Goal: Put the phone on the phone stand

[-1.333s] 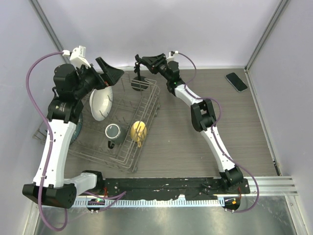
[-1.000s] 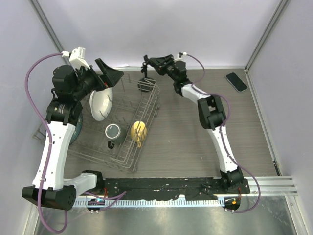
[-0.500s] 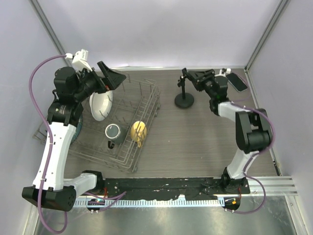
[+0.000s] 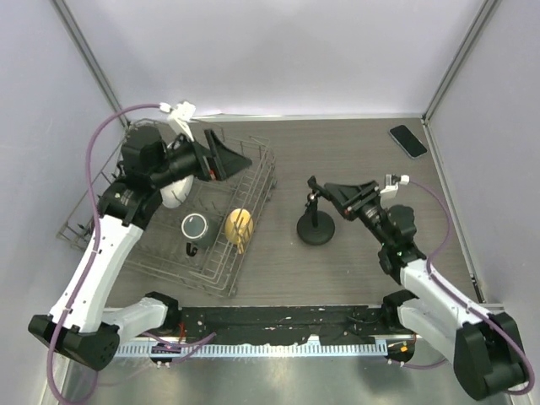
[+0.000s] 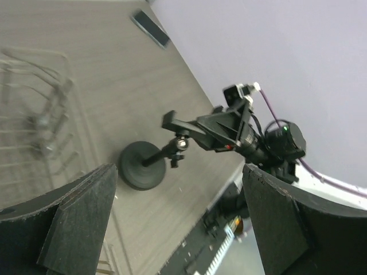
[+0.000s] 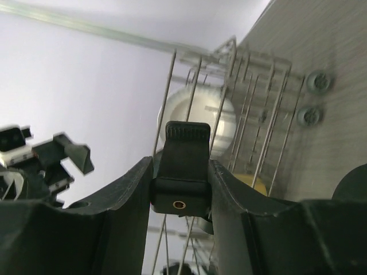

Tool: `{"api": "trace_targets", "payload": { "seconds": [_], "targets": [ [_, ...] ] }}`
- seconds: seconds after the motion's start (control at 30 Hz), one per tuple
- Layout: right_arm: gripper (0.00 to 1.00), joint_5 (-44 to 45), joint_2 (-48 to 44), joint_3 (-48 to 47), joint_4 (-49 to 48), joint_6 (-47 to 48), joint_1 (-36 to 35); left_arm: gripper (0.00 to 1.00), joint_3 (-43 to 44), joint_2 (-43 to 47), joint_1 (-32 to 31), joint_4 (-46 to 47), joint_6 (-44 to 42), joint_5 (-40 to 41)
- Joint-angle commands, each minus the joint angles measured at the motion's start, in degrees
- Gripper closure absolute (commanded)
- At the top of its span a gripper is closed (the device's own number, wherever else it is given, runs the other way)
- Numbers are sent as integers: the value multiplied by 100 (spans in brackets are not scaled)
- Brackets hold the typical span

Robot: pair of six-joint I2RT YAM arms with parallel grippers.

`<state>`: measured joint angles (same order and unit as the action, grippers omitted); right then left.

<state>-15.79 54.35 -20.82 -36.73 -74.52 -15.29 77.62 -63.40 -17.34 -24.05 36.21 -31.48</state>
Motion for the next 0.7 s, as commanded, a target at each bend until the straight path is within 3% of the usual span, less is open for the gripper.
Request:
{"api": "trace_targets", "payload": {
  "seconds": [0.0,0.07,0.23,0.27,0.37,0.4,0.57,0.6,0.67],
  "targets": [
    [100,470,-758,578,-493,-414,-754,8,-563,318,-716,295,27,10],
    [99,664,-925,877,-754,-414,-1194,9,-1036,582,-1313,620,-17,501],
    [100,692,-759,1430,-1581,-633,-1442,16,-1741,881,-2631,999,-490,1485],
    [99,674,-715,1484,-1826,-669,-1459,18,-1890,977,-3278,1008,-683,2123],
    [100,718,-750,1660,-1908,-748,-1494,19,-2014,909,-4273,938,-1317,3102],
    [100,744,-820,1695,-1917,-757,-1495,19,-1988,786,-4443,816,-1414,3531],
    [99,832,-1145,1818,-1506,-757,-1495,30,-1594,-127,-4664,446,-1634,3781],
    [96,858,-1224,1827,-1399,-731,-1495,32,-1540,-381,-4673,384,-1686,3799],
    [79,893,-1496,1827,-997,-678,-1486,32,-1374,-612,-4682,288,-1809,3939]
  ]
}}
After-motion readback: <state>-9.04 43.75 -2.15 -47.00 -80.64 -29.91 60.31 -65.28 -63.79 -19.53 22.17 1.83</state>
